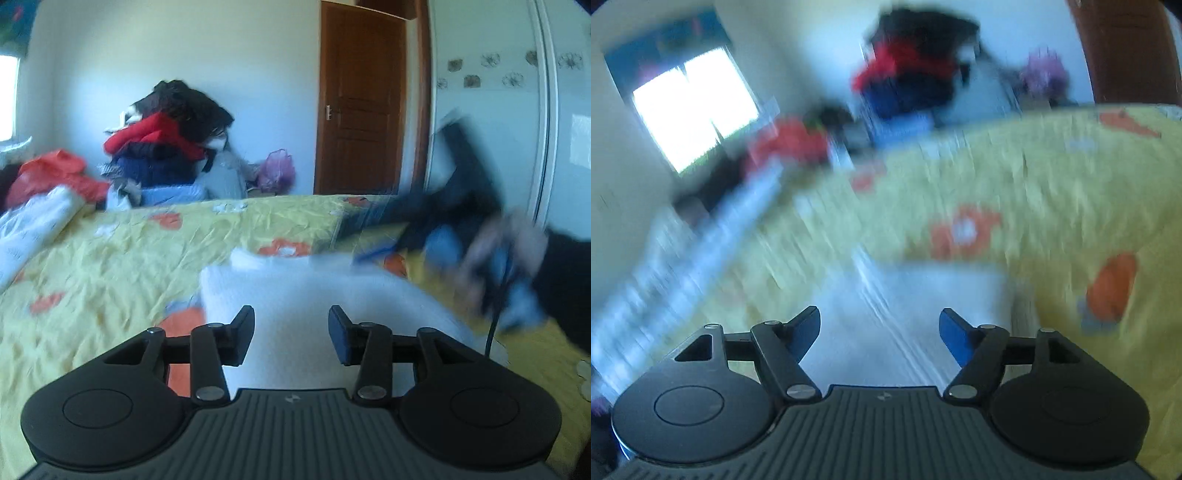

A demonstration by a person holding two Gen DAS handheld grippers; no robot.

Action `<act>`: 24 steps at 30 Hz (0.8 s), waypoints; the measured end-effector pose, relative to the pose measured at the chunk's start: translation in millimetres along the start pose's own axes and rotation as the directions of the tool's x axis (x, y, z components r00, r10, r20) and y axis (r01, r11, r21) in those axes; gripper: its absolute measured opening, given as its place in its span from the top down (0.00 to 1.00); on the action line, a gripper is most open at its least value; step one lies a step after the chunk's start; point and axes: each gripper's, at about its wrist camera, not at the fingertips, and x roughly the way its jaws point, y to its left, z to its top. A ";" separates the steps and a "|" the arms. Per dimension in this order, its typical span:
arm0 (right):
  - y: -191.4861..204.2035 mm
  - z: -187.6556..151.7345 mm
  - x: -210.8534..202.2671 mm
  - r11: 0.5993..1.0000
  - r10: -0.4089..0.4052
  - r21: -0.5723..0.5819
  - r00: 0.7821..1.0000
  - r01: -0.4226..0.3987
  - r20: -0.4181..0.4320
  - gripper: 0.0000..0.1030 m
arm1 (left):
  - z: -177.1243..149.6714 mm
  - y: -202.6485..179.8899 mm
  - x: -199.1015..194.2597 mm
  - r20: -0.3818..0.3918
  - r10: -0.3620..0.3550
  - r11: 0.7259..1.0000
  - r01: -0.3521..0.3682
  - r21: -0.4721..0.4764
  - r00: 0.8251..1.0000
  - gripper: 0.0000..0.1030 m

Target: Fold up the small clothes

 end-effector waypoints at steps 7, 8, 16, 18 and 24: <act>-0.4 0.7 4.4 0.990 -0.141 -0.030 0.990 0.141 -0.005 0.45 | -4.8 -17.8 47.2 -0.121 0.035 0.999 -0.033 0.018 0.992 0.53; 6.8 -1.3 -5.2 0.989 -0.142 -0.040 0.990 0.143 0.021 0.39 | -2.6 -19.3 40.8 -0.099 0.023 1.000 -0.021 0.014 0.995 0.42; 1.0 -18.3 7.5 0.991 -0.121 -0.057 0.993 0.121 0.010 0.38 | -27.1 -27.7 58.7 -0.136 0.102 0.992 -0.091 0.085 0.985 0.00; 9.4 -18.2 -9.4 0.989 -0.134 -0.053 0.991 0.135 0.017 0.41 | -24.3 -26.0 34.1 -0.092 0.095 0.994 -0.090 0.059 0.991 0.02; 5.9 -77.8 -109.3 0.999 -0.051 0.028 0.978 0.046 0.201 0.16 | -46.2 -7.3 -25.9 -0.047 0.195 0.981 -0.194 0.032 0.980 0.01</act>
